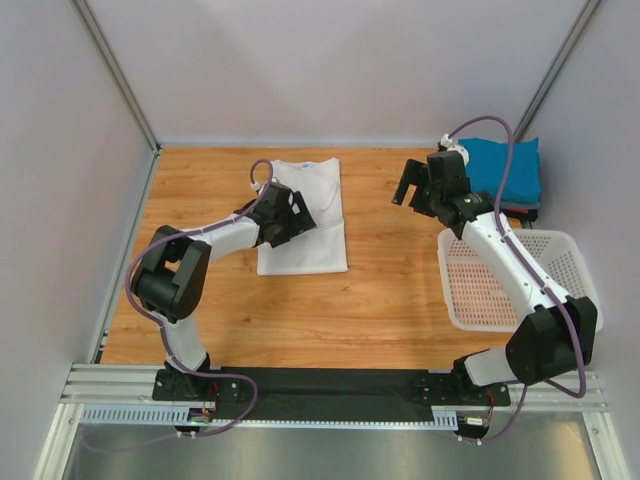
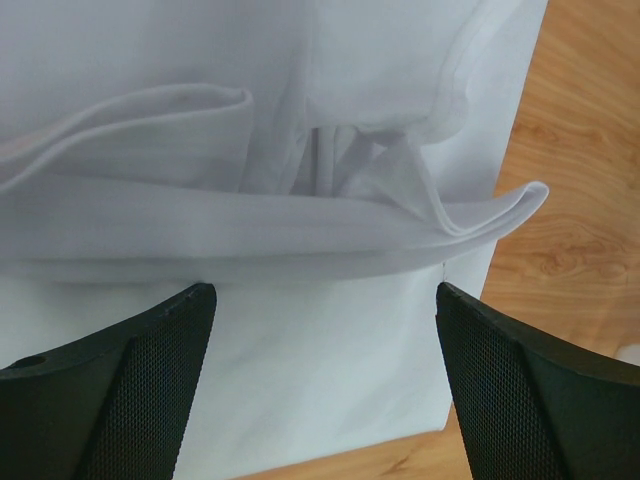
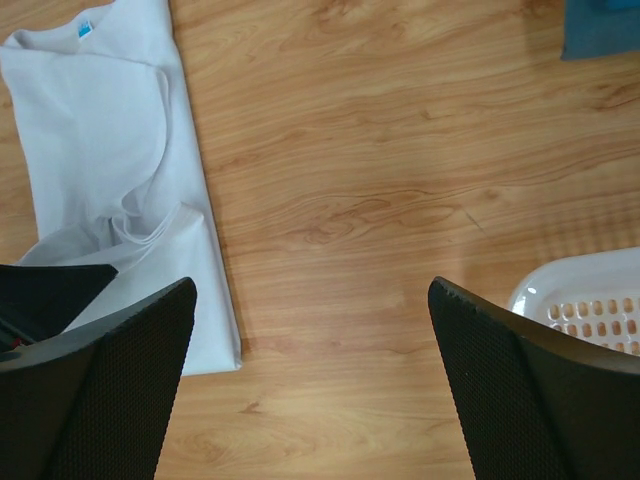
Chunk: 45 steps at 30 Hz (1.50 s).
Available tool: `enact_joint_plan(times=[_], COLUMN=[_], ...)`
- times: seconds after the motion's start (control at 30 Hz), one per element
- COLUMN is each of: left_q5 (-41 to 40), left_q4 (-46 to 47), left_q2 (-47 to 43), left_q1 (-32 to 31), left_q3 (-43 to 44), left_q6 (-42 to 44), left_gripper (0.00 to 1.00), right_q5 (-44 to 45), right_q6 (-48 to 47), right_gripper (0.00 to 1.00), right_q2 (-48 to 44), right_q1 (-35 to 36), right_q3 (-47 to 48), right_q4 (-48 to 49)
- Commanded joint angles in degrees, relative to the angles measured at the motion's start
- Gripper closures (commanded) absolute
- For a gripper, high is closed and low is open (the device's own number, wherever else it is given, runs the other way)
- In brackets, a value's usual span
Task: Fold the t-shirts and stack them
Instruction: Fold the tshirt
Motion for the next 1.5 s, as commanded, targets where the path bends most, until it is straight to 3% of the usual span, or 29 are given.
enact_joint_plan(times=[0.0, 0.53, 0.73, 0.83, 1.03, 1.17, 1.37, 1.47], left_q5=[-3.29, -13.22, -13.40, -11.82, -8.83, -8.13, -2.86, 0.48], left_q4=[2.72, 1.58, 3.07, 3.68, 0.45, -6.40, -8.97, -8.70], left_q2=[2.38, 13.00, 15.04, 10.06, -7.59, -17.82, -30.13, -32.68], left_q1=[-0.18, 0.87, 2.37, 4.29, 8.95, 10.54, 11.16, 11.16], left_q3=[4.11, 18.09, 20.12, 18.89, 13.45, 6.09, -10.53, -17.05], left_q6=[-1.62, 3.91, 5.41, 8.03, 16.73, 20.43, 15.26, 12.18], left_gripper=[0.04, 0.03, 0.03, 0.03, 0.01, 0.01, 0.03, 0.09], right_q5=[4.45, 0.77, -12.31, -19.61, -22.97, -23.23, -20.77, -20.42], right_q6=[-2.71, -1.49, -0.87, -0.69, 1.41, 3.79, 7.21, 9.15], right_gripper=[0.00, 0.00, 0.00, 0.00, 0.00, 0.11, 0.20, 0.24], right_q2=[-0.99, 2.79, 3.67, 4.19, 8.06, 11.48, 14.65, 15.88], right_q1=[-1.08, -3.10, -2.75, -1.44, 3.30, 7.08, 13.06, 15.44], right_q3=[0.51, 1.04, -2.03, -4.76, -8.28, -10.21, -13.38, -15.05], right_q4=[-1.09, -0.74, 5.75, 10.94, 16.13, 18.15, 20.44, 22.28])
